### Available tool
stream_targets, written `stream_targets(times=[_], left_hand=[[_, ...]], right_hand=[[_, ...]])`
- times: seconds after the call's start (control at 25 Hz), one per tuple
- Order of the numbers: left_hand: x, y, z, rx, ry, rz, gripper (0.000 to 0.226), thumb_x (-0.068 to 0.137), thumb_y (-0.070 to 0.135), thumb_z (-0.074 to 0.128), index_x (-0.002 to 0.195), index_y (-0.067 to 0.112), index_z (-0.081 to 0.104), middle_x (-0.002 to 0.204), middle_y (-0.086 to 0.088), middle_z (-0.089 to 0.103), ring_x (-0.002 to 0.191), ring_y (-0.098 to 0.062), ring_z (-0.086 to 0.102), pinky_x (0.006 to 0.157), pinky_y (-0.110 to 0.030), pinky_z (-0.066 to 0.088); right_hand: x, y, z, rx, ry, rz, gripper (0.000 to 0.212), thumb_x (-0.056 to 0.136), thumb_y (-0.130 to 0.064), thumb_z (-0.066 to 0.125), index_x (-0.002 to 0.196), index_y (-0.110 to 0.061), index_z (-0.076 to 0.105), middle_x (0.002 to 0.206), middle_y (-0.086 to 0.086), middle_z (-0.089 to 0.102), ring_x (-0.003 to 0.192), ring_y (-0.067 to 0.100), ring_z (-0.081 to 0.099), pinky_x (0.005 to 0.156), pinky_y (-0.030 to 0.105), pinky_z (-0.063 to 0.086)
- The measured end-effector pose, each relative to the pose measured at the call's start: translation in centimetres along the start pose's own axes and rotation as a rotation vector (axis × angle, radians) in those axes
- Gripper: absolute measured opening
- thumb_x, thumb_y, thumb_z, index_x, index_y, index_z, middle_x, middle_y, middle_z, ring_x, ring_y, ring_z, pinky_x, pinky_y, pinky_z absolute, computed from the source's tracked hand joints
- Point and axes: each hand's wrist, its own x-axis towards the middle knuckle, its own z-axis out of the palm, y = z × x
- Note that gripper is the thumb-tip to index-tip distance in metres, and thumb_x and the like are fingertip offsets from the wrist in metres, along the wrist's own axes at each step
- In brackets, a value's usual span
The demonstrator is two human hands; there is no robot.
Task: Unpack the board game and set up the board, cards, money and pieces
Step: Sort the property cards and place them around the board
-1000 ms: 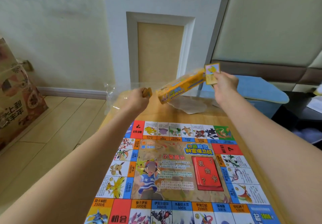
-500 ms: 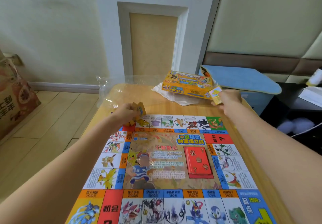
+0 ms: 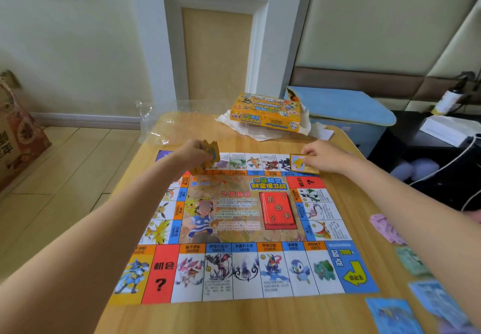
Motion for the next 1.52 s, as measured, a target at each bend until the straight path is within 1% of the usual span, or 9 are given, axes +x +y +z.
stream_targets(times=[0.36, 0.6, 0.72, 0.8, 0.92, 1.04, 1.12, 1.36, 1.52], left_hand=[[-1.2, -0.8, 1.4, 0.018, 0.013, -0.035, 0.011, 0.093, 0.003, 0.045, 0.098, 0.002, 0.055, 0.092, -0.017, 0.054, 0.078, -0.027, 0.051, 0.057, -0.027, 0.04], [-2.5, -1.0, 1.5, -0.022, 0.015, -0.05, 0.008, 0.092, 0.001, 0.046, 0.095, 0.002, 0.054, 0.086, -0.015, 0.055, 0.075, -0.027, 0.052, 0.061, -0.028, 0.042], [-2.5, -0.5, 0.5, -0.081, 0.054, 0.001, 0.011, 0.091, -0.004, 0.045, 0.088, 0.005, 0.052, 0.079, -0.012, 0.054, 0.062, -0.018, 0.049, 0.054, -0.025, 0.038], [-2.2, -0.2, -0.8, -0.252, 0.087, 0.013, 0.015, 0.091, -0.006, 0.042, 0.098, 0.005, 0.05, 0.087, -0.01, 0.058, 0.067, -0.016, 0.056, 0.056, -0.026, 0.048], [-2.0, -0.5, -1.9, -0.435, 0.127, -0.028, 0.022, 0.093, -0.006, 0.041, 0.112, 0.003, 0.047, 0.095, -0.012, 0.059, 0.078, -0.021, 0.063, 0.059, -0.028, 0.057], [-1.7, -1.6, -2.2, -0.455, 0.097, -0.078, 0.024, 0.094, -0.002, 0.044, 0.118, -0.004, 0.048, 0.104, -0.019, 0.061, 0.08, -0.024, 0.065, 0.06, -0.029, 0.057], [-1.2, -2.3, -2.5, -0.455, 0.11, -0.101, 0.024, 0.094, -0.002, 0.044, 0.117, -0.003, 0.049, 0.094, -0.016, 0.062, 0.075, -0.021, 0.064, 0.058, -0.028, 0.056], [1.0, -4.0, -3.5, -0.479, 0.198, -0.178, 0.025, 0.094, 0.002, 0.044, 0.119, -0.001, 0.045, 0.093, -0.02, 0.057, 0.075, -0.028, 0.059, 0.079, -0.043, 0.052], [1.5, -4.3, -4.2, -0.468, 0.168, -0.256, 0.025, 0.094, 0.004, 0.043, 0.118, -0.002, 0.047, 0.092, -0.021, 0.064, 0.063, -0.024, 0.062, 0.061, -0.035, 0.054]], right_hand=[[-2.5, 0.5, 0.5, 0.017, -0.012, 0.044, 0.023, 0.094, -0.012, 0.049, 0.11, -0.004, 0.063, 0.111, 0.012, 0.065, 0.103, 0.028, 0.06, 0.089, 0.04, 0.048], [-3.0, 0.7, 0.9, 0.005, -0.021, 0.045, 0.023, 0.094, -0.012, 0.048, 0.11, -0.005, 0.063, 0.084, 0.003, 0.062, 0.081, 0.018, 0.053, 0.058, 0.021, 0.037], [-2.4, -0.1, -0.2, 0.143, 0.125, -0.009, 0.03, 0.096, -0.012, 0.046, 0.124, -0.004, 0.056, 0.113, 0.01, 0.063, 0.096, 0.021, 0.061, 0.079, 0.027, 0.048], [-1.5, -2.2, -1.4, 0.445, 0.115, -0.048, 0.036, 0.098, -0.013, 0.044, 0.134, -0.007, 0.046, 0.129, 0.009, 0.052, 0.092, 0.026, 0.065, 0.075, 0.029, 0.057], [1.2, -6.5, -1.4, 0.493, -0.078, -0.12, 0.036, 0.094, -0.001, 0.049, 0.129, -0.008, 0.046, 0.119, 0.008, 0.048, 0.067, 0.018, 0.064, 0.047, 0.018, 0.053], [4.6, -10.2, 0.2, 0.446, -0.117, -0.141, 0.043, 0.081, 0.004, 0.065, 0.12, -0.007, 0.051, 0.089, 0.008, 0.058, 0.055, 0.014, 0.056, 0.037, 0.017, 0.04], [6.5, -11.9, 1.0, 0.537, -0.097, -0.079, 0.037, 0.079, 0.001, 0.07, 0.111, -0.006, 0.054, 0.073, 0.005, 0.054, 0.053, 0.012, 0.047, 0.041, 0.018, 0.036], [9.7, -15.0, 4.4, 0.669, -0.283, -0.002, 0.03, 0.087, 0.007, 0.056, 0.117, 0.007, 0.055, 0.076, 0.007, 0.056, 0.057, 0.012, 0.042, 0.052, 0.021, 0.033], [11.5, -16.5, 6.2, 0.571, -0.152, -0.067, 0.032, 0.083, 0.005, 0.062, 0.114, -0.002, 0.061, 0.072, 0.001, 0.052, 0.059, 0.01, 0.044, 0.053, 0.018, 0.037]])
